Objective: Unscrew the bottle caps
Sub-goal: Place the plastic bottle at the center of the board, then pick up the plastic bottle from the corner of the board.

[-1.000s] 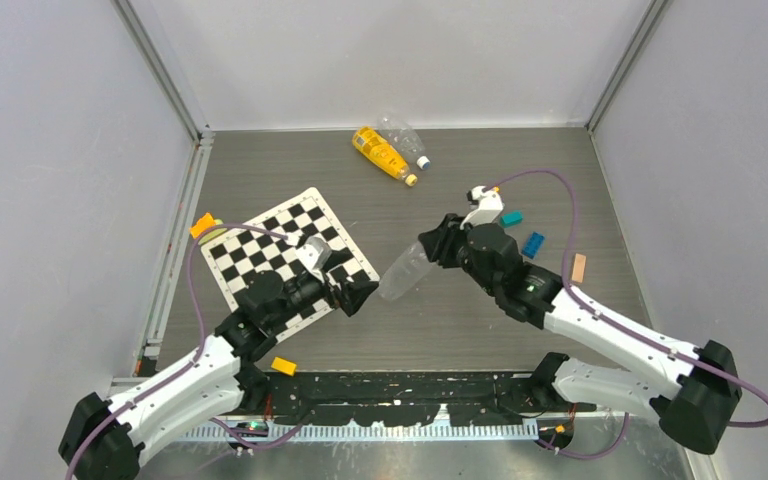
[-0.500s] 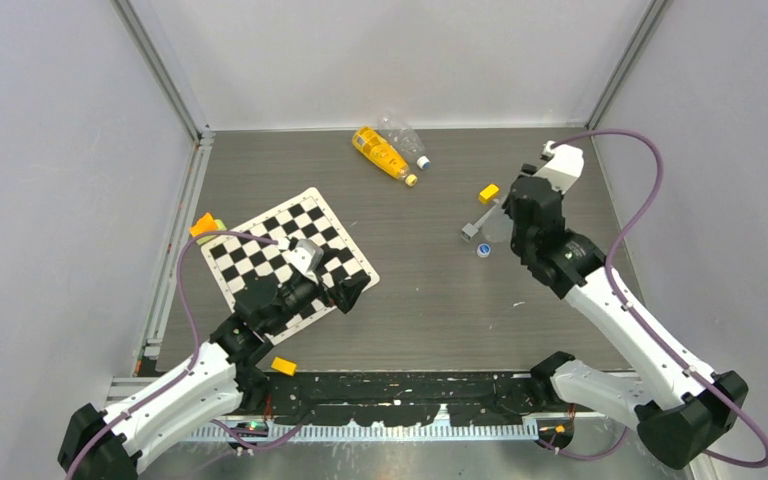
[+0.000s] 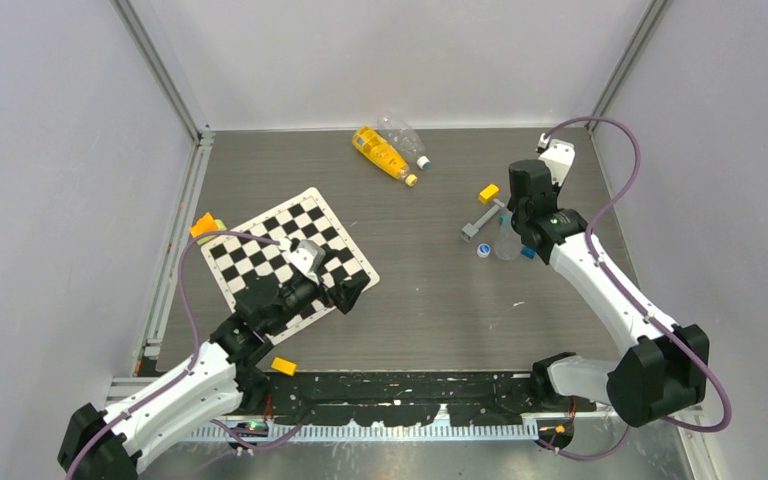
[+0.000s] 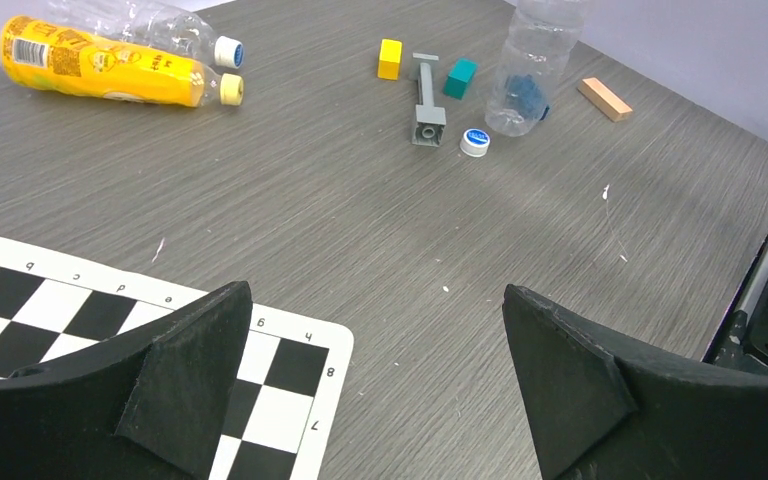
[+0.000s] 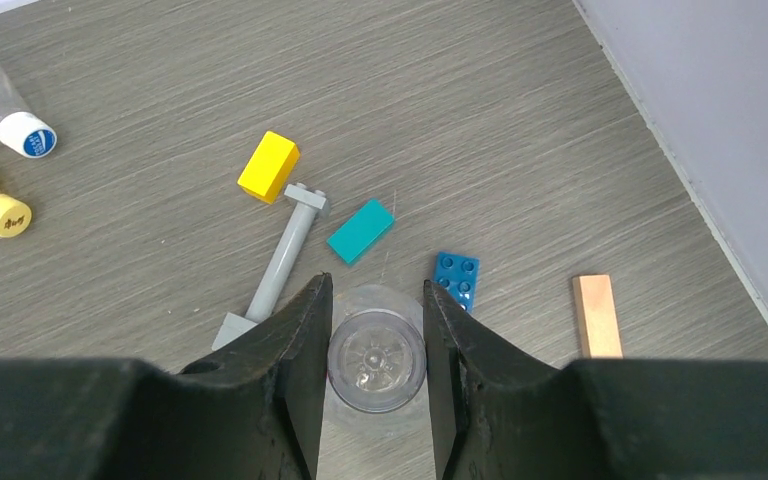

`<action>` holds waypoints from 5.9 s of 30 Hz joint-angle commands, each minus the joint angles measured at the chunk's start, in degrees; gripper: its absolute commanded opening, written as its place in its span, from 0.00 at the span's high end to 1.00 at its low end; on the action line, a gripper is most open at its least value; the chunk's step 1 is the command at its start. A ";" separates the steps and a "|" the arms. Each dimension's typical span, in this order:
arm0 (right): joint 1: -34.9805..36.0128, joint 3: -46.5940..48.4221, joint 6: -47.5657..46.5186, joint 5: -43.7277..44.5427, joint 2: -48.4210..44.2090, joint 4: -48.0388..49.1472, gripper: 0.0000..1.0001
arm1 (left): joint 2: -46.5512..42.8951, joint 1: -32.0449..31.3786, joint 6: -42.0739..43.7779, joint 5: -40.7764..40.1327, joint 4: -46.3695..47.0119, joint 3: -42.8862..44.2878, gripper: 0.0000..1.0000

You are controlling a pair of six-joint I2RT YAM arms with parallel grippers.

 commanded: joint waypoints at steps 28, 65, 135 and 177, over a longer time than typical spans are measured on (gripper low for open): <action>-1.70 3.16 -2.43 -5.62 7.24 6.49 0.40 | 0.82 0.05 -0.10 -0.98 2.17 -0.14 0.00; 10.30 24.57 -6.17 -19.92 11.12 0.63 0.23 | -2.81 0.03 -4.86 -24.23 -2.22 -1.55 0.00; 19.82 21.57 -11.06 -27.66 42.72 6.36 0.42 | -13.44 0.08 -11.44 -26.03 -14.78 0.73 0.00; 26.32 -21.72 -12.46 -59.89 -10.78 7.88 0.74 | 3.23 0.08 2.08 8.59 -29.99 22.04 0.00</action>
